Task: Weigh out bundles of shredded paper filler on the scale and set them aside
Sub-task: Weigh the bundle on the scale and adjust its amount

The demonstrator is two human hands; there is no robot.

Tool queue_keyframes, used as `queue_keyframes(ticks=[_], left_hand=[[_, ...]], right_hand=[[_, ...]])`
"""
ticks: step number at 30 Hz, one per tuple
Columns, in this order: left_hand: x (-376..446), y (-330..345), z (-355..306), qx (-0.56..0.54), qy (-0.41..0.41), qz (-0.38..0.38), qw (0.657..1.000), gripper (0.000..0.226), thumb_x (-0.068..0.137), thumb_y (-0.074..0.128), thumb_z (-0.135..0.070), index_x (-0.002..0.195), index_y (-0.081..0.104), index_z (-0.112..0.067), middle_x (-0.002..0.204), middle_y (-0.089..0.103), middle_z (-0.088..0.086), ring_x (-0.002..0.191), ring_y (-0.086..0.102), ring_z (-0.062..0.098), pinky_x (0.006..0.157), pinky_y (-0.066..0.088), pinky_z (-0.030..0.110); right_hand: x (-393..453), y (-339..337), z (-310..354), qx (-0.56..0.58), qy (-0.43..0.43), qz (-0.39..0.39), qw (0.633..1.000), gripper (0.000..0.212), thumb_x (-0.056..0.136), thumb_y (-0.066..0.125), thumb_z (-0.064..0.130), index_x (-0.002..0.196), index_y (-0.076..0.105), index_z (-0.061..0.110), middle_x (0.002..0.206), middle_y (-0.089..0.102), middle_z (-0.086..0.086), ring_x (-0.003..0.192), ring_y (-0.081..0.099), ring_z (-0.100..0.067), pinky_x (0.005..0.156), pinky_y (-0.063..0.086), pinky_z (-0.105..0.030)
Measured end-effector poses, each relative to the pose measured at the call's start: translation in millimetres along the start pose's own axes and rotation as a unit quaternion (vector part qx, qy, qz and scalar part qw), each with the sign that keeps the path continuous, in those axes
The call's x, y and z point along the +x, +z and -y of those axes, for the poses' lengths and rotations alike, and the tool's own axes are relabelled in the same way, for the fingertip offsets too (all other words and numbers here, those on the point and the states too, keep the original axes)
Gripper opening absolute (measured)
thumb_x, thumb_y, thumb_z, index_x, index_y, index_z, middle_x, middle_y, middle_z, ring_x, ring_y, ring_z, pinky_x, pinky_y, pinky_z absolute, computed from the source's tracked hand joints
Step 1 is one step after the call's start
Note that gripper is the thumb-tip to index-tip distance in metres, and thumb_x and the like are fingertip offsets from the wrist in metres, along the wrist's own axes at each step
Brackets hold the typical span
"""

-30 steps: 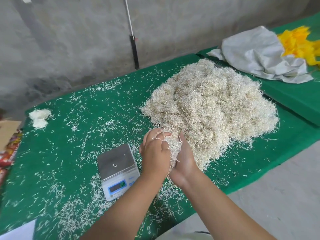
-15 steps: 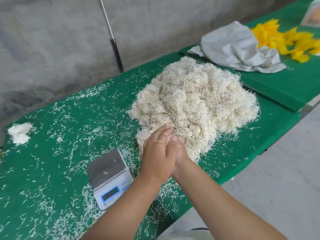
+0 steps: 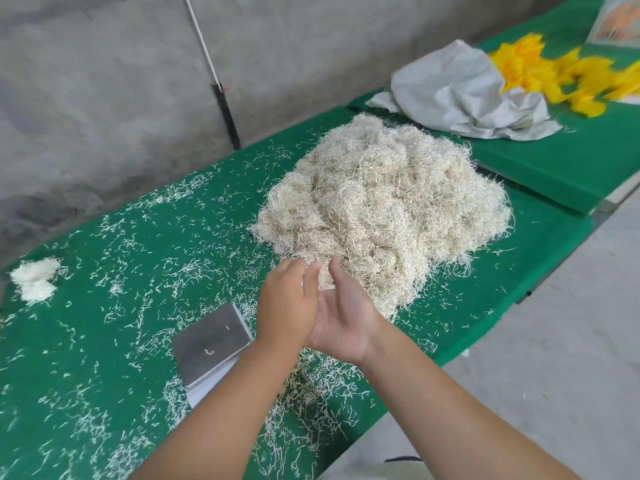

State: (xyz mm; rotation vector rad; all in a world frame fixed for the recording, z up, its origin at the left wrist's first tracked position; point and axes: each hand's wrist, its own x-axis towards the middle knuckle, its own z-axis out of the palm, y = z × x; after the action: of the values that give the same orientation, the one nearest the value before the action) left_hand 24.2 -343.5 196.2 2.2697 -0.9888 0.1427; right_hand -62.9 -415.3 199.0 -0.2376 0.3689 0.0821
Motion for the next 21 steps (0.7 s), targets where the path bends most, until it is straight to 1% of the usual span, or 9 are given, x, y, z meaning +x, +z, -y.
queue_keyframes(ticks=[2, 4, 6, 8, 10, 12, 15, 18, 21], left_hand=[[11, -6, -4, -0.057, -0.049, -0.011, 0.997, 0.048, 0.108, 0.044, -0.041, 0.063, 0.04, -0.027, 0.059, 0.044, -0.011, 0.048, 0.04, 0.005, 0.048, 0.028, 0.026], [16, -10, -9, -0.116, -0.107, -0.007, 0.987, 0.038, 0.108, 0.043, -0.035, 0.071, 0.05, -0.031, 0.06, 0.05, -0.012, 0.045, 0.046, 0.004, 0.042, 0.027, 0.016], [15, -13, -14, -0.165, -0.125, 0.022, 0.978, 0.025, 0.106, 0.042, -0.025, 0.096, 0.06, -0.039, 0.075, 0.062, -0.011, 0.044, 0.045, 0.002, 0.041, 0.031, 0.015], [11, -16, -23, -0.22, -0.115, 0.046, 0.968, 0.033, 0.103, 0.041, -0.024, 0.109, 0.059, -0.05, 0.076, 0.063, -0.005, 0.043, 0.038, 0.001, 0.04, 0.034, 0.019], [5, -15, -33, -0.226, -0.091, 0.051, 0.968, 0.034, 0.1, 0.036, -0.028, 0.11, 0.059, -0.052, 0.084, 0.065, -0.009, 0.059, 0.052, 0.004, 0.055, 0.044, 0.02], [0, -11, -37, -0.177, -0.053, 0.034, 0.982, 0.038, 0.095, 0.032, -0.026, 0.108, 0.063, -0.045, 0.106, 0.062, -0.022, 0.098, 0.059, 0.002, 0.083, 0.045, 0.017], [0, -3, -30, -0.008, -0.02, 0.019, 1.0, 0.052, 0.09, 0.026, -0.027, 0.118, 0.069, -0.036, 0.145, 0.049, -0.017, 0.143, 0.033, 0.008, 0.116, 0.027, 0.041], [-2, -1, -26, 0.043, -0.011, 0.056, 0.997, 0.067, 0.092, 0.015, -0.038, 0.133, 0.067, -0.028, 0.162, 0.039, -0.01, 0.155, 0.018, 0.01, 0.127, 0.01, 0.051], [-13, 0, -29, 0.065, 0.048, 0.048, 0.996, 0.062, 0.097, 0.02, -0.041, 0.135, 0.067, -0.024, 0.161, 0.043, -0.007, 0.155, 0.02, 0.011, 0.127, 0.012, 0.053]], right_hand=[[1, -2, 0, -0.038, -0.016, -0.014, 0.999, 0.11, 0.092, 0.031, 0.088, 0.167, 0.017, 0.01, 0.154, 0.051, -0.027, 0.135, 0.059, -0.042, 0.121, 0.032, -0.066], [2, -5, 3, -0.022, -0.037, -0.054, 0.998, 0.108, 0.093, 0.036, 0.085, 0.168, -0.006, 0.019, 0.166, 0.034, -0.027, 0.136, 0.057, -0.044, 0.121, 0.03, -0.07], [1, -7, 7, 0.011, -0.078, -0.101, 0.992, 0.103, 0.095, 0.045, 0.079, 0.168, -0.007, 0.027, 0.175, 0.01, -0.019, 0.144, 0.045, -0.046, 0.113, 0.035, -0.076], [-1, -8, 10, 0.036, -0.094, -0.135, 0.986, 0.1, 0.095, 0.055, 0.072, 0.169, 0.002, 0.031, 0.176, 0.001, -0.014, 0.153, 0.026, -0.051, 0.108, 0.038, -0.079], [-3, -3, 13, 0.06, -0.078, -0.144, 0.985, 0.1, 0.092, 0.063, 0.07, 0.168, 0.016, 0.025, 0.174, 0.012, -0.018, 0.153, 0.029, -0.049, 0.113, 0.041, -0.071], [-5, 4, 13, 0.043, -0.071, -0.134, 0.987, 0.095, 0.092, 0.062, 0.073, 0.164, 0.033, 0.019, 0.166, 0.035, -0.018, 0.146, 0.044, -0.042, 0.118, 0.041, -0.061], [-3, 4, 8, -0.026, -0.121, -0.142, 0.982, 0.088, 0.093, 0.054, 0.079, 0.159, 0.042, 0.022, 0.154, 0.053, -0.016, 0.138, 0.055, -0.037, 0.116, 0.043, -0.057], [1, 1, 5, -0.056, -0.16, -0.154, 0.973, 0.085, 0.091, 0.058, 0.078, 0.153, 0.05, 0.022, 0.148, 0.06, -0.013, 0.129, 0.065, -0.031, 0.105, 0.055, -0.05], [2, 0, 8, -0.04, -0.149, -0.142, 0.978, 0.079, 0.095, 0.057, 0.072, 0.145, 0.059, 0.012, 0.139, 0.068, -0.017, 0.124, 0.068, -0.034, 0.109, 0.053, -0.049]])
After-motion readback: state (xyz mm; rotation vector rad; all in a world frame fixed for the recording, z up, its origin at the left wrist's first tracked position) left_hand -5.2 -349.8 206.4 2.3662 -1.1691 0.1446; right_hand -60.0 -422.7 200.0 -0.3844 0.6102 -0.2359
